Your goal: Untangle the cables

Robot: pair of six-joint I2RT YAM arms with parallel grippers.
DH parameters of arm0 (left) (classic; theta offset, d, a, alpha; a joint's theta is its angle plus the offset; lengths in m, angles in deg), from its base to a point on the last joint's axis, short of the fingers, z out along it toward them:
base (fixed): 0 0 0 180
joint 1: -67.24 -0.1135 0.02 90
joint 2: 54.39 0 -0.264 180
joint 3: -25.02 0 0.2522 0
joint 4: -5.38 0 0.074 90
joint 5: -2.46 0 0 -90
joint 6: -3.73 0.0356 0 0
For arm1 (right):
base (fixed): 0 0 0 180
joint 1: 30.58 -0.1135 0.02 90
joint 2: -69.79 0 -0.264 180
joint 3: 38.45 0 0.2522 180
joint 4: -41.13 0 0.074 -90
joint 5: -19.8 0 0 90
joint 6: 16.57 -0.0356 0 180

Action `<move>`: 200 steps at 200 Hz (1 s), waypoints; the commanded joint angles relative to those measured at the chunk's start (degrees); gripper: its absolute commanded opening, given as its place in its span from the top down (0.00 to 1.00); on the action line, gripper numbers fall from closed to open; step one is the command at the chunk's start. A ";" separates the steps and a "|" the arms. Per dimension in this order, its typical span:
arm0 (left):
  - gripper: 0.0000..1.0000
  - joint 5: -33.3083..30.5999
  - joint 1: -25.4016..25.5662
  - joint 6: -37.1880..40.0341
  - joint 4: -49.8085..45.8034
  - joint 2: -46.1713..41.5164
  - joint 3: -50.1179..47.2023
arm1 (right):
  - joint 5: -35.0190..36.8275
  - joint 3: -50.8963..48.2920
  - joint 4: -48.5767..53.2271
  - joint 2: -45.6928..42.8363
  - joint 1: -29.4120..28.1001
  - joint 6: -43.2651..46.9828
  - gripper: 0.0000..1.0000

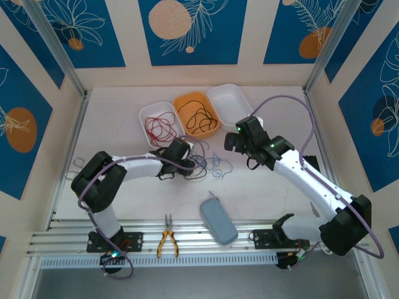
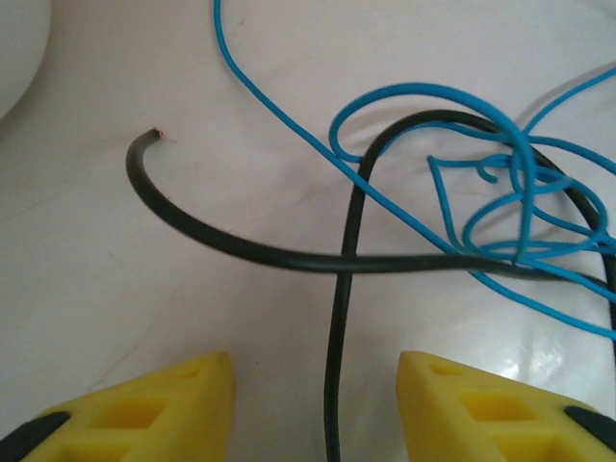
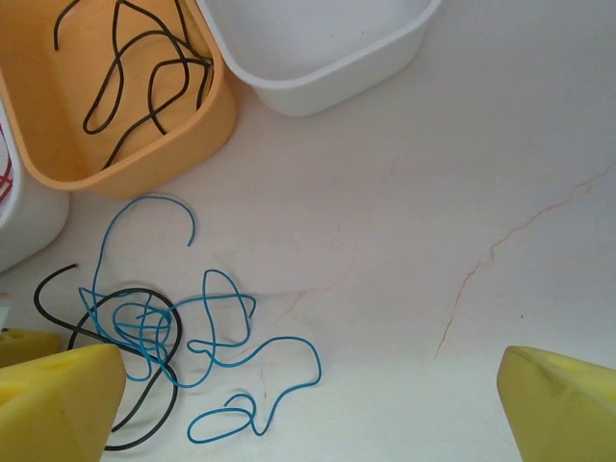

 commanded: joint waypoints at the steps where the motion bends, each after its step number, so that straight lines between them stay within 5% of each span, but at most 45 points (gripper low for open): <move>1: 0.61 -1.67 0.23 1.60 -0.29 1.92 2.02 | 0.99 -1.33 -1.71 -1.31 0.31 -1.34 0.01; 64: 1.00 1.45 0.49 1.84 1.74 -1.70 0.08 | -4.97 -4.34 -3.34 2.54 0.50 -3.01 0.01; 140: 1.00 3.49 1.21 2.81 3.06 -12.15 -3.72 | -20.48 -4.21 -11.01 14.29 -1.60 0.09 0.01; 200: 1.00 6.48 1.90 3.25 4.51 -15.00 -3.61 | -21.85 -0.50 -11.31 25.14 -2.06 -0.62 0.01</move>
